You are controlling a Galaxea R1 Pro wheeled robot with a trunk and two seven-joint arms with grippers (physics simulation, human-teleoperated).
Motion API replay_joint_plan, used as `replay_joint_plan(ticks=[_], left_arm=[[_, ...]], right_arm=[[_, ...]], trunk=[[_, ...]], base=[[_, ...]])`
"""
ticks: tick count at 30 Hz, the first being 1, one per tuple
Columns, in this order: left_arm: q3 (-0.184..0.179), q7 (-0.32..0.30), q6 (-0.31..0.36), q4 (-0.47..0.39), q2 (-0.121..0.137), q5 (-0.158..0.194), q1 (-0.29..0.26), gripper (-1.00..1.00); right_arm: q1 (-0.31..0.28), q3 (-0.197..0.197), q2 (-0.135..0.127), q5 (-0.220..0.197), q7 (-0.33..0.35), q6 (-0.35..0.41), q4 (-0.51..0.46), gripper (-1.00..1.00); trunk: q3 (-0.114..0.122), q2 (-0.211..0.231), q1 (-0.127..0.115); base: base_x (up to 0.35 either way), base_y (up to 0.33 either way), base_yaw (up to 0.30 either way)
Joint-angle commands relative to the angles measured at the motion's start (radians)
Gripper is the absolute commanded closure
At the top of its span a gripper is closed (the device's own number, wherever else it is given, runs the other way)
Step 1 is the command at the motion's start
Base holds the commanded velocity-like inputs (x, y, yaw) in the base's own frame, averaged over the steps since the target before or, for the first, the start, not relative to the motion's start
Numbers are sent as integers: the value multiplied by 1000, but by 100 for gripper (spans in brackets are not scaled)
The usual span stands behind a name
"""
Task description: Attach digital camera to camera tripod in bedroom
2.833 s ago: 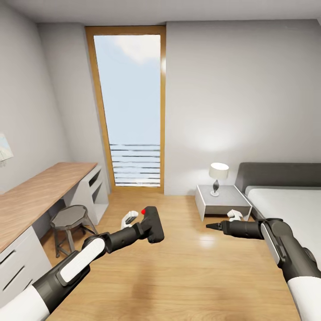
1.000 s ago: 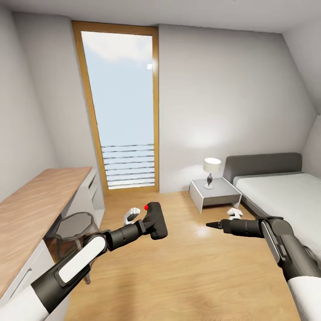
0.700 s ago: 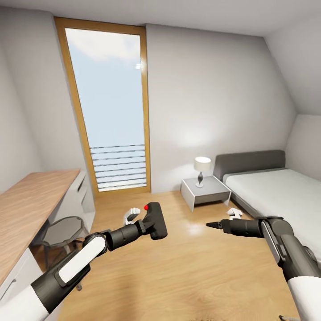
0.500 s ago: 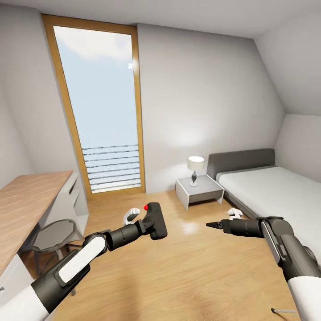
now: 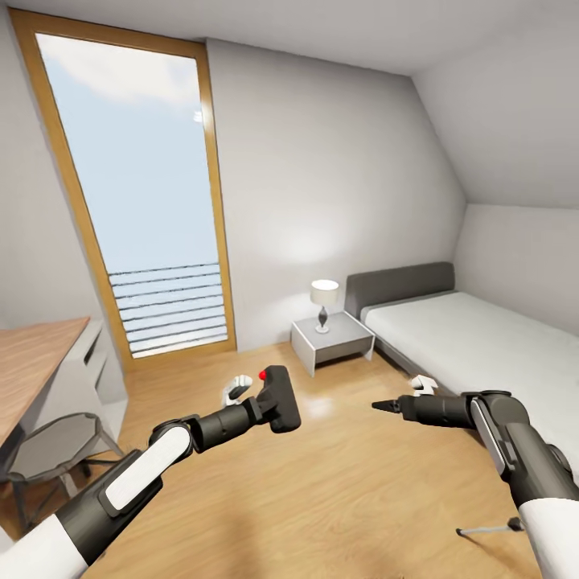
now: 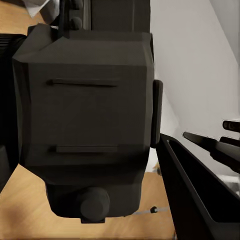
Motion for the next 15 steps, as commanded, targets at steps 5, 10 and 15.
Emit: replay_joint_plan(ticks=[5,10,15], left_arm=[[-1,42,1,-1,0,10,0,100],[-2,110,1,-1,-3,10,0,100],[-3,179,1,-2,-6,9,0,100]], right_arm=[[-1,0,0,-3,0,7,1,-100],[-1,0,0,-3,0,7,1,-100],[-1,0,0,-3,0,7,1,-100]], trunk=[[0,-1,0],[0,-1,0],[0,-1,0]], base=[[0,0,-252],[0,0,-252],[0,0,-252]])
